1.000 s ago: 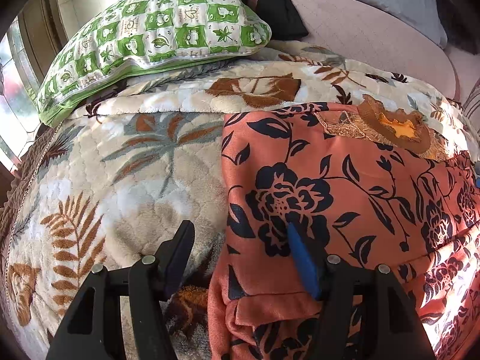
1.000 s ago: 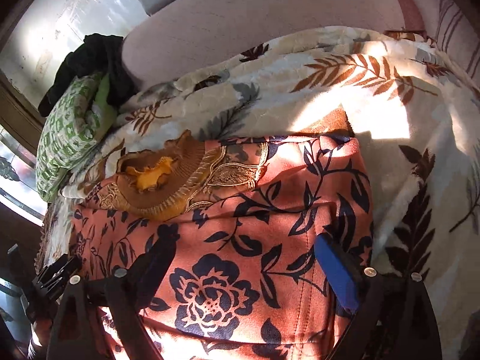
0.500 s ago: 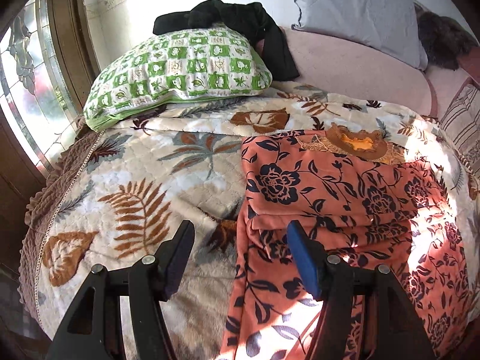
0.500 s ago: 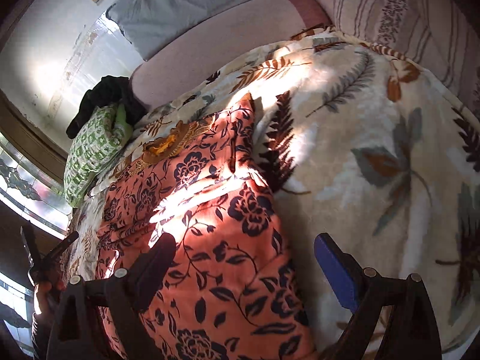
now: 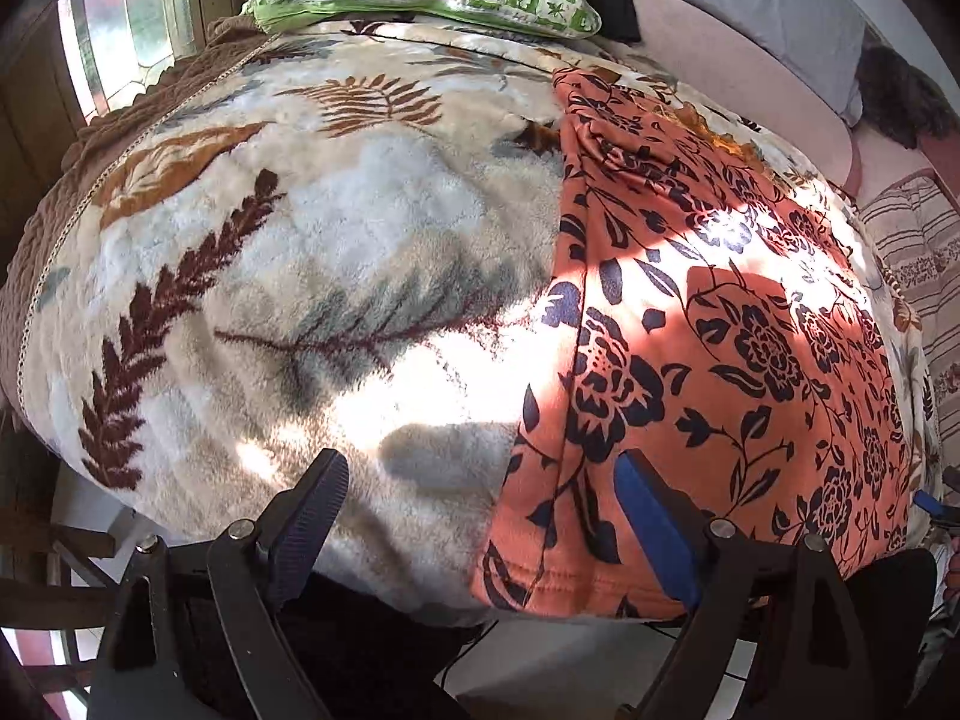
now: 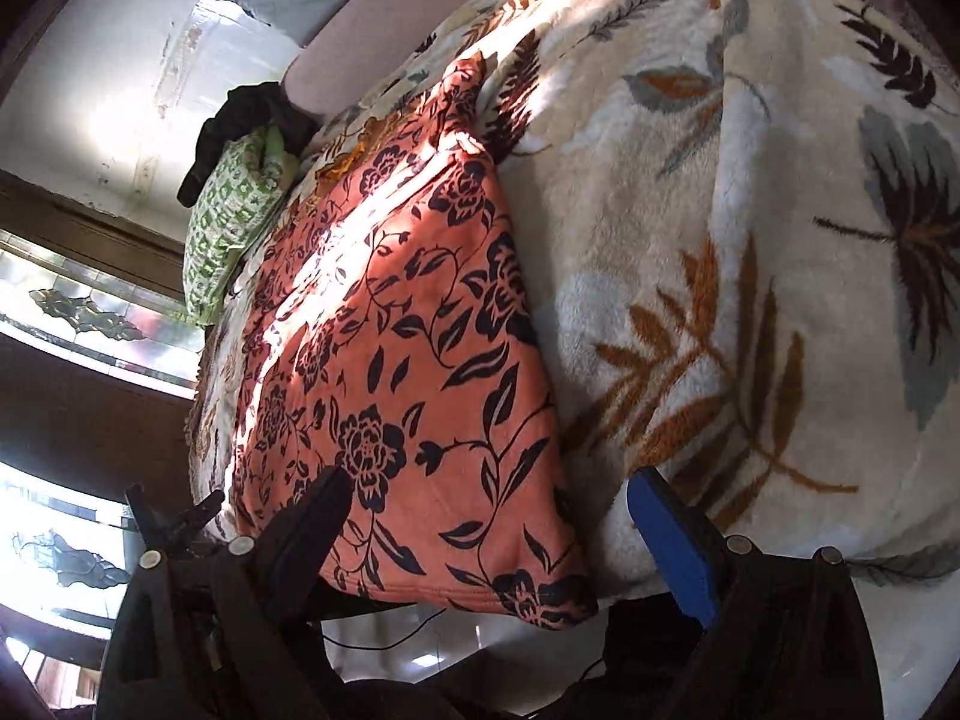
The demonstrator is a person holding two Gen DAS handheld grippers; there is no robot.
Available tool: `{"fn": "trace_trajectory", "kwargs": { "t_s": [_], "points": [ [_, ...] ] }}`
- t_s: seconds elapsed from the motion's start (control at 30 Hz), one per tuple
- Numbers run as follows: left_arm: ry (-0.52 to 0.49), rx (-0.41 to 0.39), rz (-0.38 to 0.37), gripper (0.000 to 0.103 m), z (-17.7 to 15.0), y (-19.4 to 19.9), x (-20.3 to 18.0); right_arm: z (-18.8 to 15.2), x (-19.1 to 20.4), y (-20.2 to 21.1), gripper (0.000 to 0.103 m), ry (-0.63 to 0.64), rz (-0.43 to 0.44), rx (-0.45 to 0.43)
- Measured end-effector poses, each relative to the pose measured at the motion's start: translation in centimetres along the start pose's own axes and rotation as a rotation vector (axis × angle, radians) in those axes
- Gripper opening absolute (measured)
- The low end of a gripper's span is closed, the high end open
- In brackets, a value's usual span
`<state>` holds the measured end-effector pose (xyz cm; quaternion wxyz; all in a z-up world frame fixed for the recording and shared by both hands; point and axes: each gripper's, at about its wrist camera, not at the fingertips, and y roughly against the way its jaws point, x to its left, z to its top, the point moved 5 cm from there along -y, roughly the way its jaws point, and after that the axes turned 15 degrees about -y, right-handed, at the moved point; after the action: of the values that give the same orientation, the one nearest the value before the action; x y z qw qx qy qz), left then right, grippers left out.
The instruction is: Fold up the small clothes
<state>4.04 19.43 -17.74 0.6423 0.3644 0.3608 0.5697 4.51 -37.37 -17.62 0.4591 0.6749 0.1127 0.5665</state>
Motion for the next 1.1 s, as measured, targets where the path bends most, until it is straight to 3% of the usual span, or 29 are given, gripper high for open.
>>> {"fn": "trace_trajectory", "kwargs": {
  "t_s": [0.1, 0.2, 0.3, 0.43, 0.57, 0.63, 0.67, 0.7, 0.73, 0.77, 0.9, 0.97, 1.03, 1.1],
  "points": [
    [-0.026, -0.025, -0.024, 0.09, -0.1, 0.6, -1.0, -0.9, 0.6, -1.1, 0.094, 0.037, 0.014, 0.037],
    [-0.034, -0.001, -0.052, 0.09, -0.3, -0.1, -1.8, -0.9, 0.2, -2.2, 0.092, 0.022, 0.003, 0.039],
    [0.012, 0.02, -0.088, 0.09, -0.9, -0.6, -1.8, -1.7, -0.2, -3.8, 0.071, 0.025, -0.022, 0.085],
    [0.021, 0.033, -0.106, 0.08, -1.5, -0.8, -1.9, -2.6, -0.1, -3.8, 0.06, 0.035, -0.04, 0.078],
    [0.022, 0.068, -0.092, 0.077, -2.0, -2.0, -2.0, -2.8, -0.6, -4.0, 0.06, 0.03, -0.062, 0.07],
    [-0.006, 0.077, -0.036, 0.061, -2.1, -2.1, -2.1, -2.6, -0.9, -4.2, 0.06, 0.003, -0.049, 0.076],
    [-0.021, 0.082, -0.007, 0.037, -2.1, -2.0, -2.1, -2.6, -0.7, -4.1, 0.061, 0.011, -0.053, 0.078],
    [-0.025, 0.074, -0.042, 0.011, -2.0, -1.8, -2.2, -2.8, -0.5, -4.2, 0.059, 0.032, -0.059, 0.084],
    [-0.002, 0.065, -0.09, 0.009, -1.9, -1.3, -2.2, -3.1, -0.3, -4.2, 0.042, 0.049, -0.078, 0.093],
    [0.028, 0.041, -0.1, 0.009, -1.6, -0.5, -2.0, -3.3, -0.3, -4.3, 0.009, 0.054, -0.097, 0.107],
    [0.037, -0.022, -0.131, 0.01, -0.4, 1.6, -1.9, -3.5, 0.5, -2.9, 0.009, 0.035, -0.051, 0.07],
    [0.036, 0.032, -0.122, 0.01, -0.7, 0.0, -1.7, -3.3, 0.1, -3.3, 0.014, 0.012, -0.042, 0.078],
    [0.04, 0.106, -0.1, 0.012, -1.7, -2.1, -1.8, -3.2, -1.3, -4.6, 0.014, -0.037, -0.095, 0.116],
    [0.043, 0.087, -0.095, 0.017, -1.8, -2.2, -2.0, -3.1, -1.5, -4.7, 0.014, -0.06, -0.061, 0.114]
  ]
}}
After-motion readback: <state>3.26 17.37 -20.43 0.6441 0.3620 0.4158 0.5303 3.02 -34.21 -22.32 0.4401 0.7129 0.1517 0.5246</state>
